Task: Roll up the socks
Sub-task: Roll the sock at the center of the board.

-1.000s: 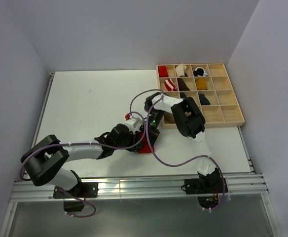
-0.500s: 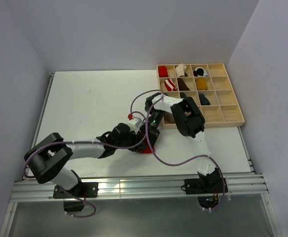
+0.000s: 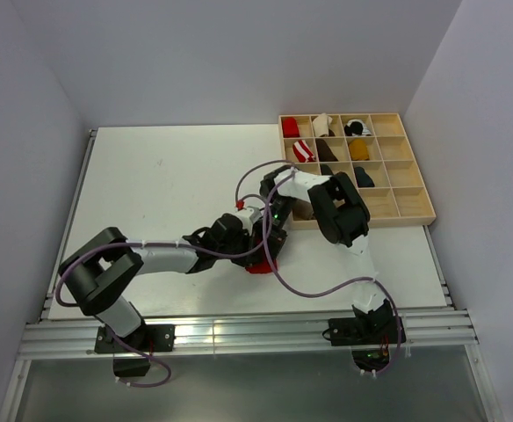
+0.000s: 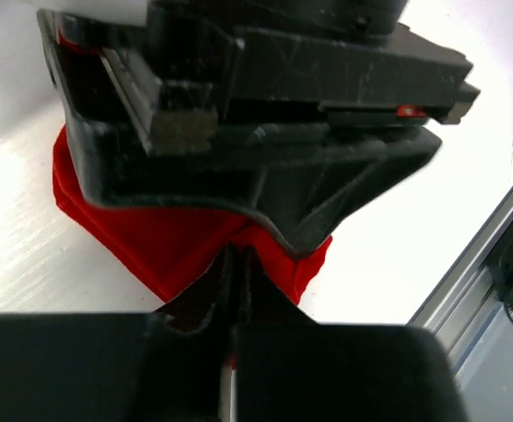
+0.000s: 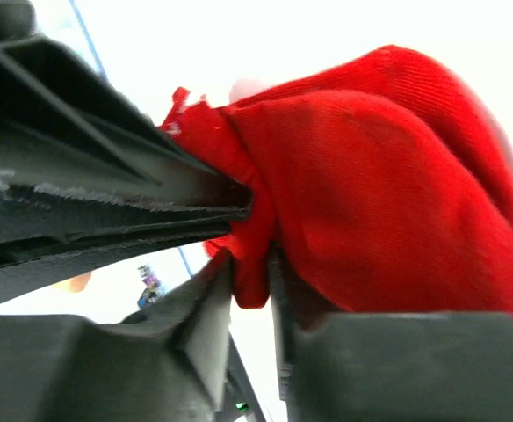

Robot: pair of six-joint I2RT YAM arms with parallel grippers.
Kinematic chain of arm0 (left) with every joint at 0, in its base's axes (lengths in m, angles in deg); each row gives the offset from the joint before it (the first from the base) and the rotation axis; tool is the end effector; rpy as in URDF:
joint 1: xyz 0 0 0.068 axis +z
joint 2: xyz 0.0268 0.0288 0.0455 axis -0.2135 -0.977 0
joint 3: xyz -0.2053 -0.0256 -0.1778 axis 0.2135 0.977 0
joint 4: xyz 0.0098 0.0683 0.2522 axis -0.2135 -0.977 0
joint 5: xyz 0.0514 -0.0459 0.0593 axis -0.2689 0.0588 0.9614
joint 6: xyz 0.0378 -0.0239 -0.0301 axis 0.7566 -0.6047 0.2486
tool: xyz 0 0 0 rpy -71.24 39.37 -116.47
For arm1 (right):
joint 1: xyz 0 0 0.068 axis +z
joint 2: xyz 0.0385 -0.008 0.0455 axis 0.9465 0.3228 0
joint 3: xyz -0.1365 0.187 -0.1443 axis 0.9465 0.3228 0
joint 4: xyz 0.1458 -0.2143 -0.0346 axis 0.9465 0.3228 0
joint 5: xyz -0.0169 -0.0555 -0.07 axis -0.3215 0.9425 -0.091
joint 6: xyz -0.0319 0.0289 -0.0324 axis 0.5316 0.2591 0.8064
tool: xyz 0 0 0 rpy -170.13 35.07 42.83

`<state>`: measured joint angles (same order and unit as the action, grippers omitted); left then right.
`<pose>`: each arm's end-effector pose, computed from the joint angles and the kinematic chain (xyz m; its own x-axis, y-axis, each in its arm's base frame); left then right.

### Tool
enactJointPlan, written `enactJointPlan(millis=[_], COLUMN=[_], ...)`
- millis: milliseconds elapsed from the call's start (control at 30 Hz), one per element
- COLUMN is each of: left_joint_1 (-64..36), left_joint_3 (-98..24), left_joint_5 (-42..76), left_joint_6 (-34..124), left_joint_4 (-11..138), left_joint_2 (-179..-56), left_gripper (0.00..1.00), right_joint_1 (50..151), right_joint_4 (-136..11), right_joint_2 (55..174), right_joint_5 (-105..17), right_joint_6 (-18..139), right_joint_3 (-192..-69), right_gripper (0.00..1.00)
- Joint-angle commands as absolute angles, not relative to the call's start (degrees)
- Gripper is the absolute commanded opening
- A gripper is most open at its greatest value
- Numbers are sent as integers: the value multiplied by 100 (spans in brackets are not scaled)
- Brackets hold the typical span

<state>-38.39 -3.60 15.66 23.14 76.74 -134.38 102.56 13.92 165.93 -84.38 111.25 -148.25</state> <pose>0.1913 -0.2434 0.1491 -0.7884 0.1171 -0.6038 0.4986 0.6965 -0.5160 0.3136 0.2225 0.1109 -0.5091 -0.8486 -0.1436 -0.5739 0.2104 0.7914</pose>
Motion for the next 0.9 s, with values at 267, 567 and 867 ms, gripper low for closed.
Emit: enactJointPlan(millis=[267,567,867], left_joint_1=[-4015,-4006,-3944], left_joint_3=[-856,-918,-707], left_joint_5=[1786,1698,2050], left_joint_6=[1480,1004,696], left_joint_4=[6431,6369,6368], left_joint_2=[-13947,-14228,-14456], left_gripper=[0,0,0], right_joint_1=[10202,10149,10079], right_joint_4=[-1022,-1435,-2076], right_joint_2=[15189,14749,14178], right_joint_5=[-7575,-7311,-6565], right_joint_6=[10031,9600,8915], right_joint_3=[-14101,-13749,-13442], right_gripper=[55,57,57])
